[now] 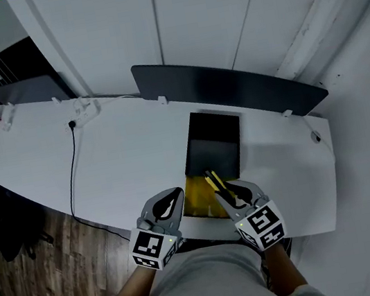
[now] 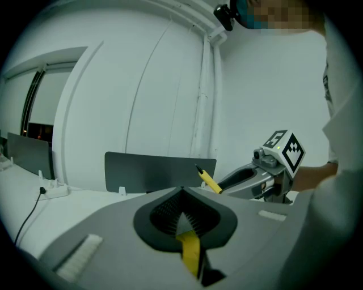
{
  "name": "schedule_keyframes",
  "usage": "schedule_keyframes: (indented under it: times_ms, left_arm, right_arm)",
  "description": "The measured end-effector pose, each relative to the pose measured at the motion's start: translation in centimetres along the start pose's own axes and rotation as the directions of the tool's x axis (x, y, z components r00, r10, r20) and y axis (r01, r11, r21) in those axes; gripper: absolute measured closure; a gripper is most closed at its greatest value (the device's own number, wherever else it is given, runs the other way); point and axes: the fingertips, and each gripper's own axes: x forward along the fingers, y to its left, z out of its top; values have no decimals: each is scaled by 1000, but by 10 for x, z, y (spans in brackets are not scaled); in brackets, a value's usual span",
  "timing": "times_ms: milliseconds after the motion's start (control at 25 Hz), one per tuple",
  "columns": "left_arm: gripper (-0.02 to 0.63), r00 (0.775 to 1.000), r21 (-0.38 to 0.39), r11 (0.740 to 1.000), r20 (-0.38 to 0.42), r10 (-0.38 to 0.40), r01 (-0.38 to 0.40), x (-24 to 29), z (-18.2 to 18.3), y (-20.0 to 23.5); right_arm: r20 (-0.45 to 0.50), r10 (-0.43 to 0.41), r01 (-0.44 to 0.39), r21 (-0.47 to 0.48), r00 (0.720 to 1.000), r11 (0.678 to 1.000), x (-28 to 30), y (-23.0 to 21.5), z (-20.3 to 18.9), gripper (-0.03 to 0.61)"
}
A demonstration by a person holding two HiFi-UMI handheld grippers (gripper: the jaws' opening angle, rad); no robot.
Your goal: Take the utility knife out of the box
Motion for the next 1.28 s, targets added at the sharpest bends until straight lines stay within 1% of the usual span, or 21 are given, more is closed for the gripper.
schedule_keyframes:
  times_ms: [320,1280]
  left_arm:
    - [614,1000,2,1000,8,5,-5,-1,4,2]
    - [614,1000,2,1000,-6,1,-1,-3,-1,-2]
  right_arm:
    - [1,-2,2,-1,1000,1000,2,1,0,448]
    - [-16,6,-6,-5,1000,1000,3,2,-8,448]
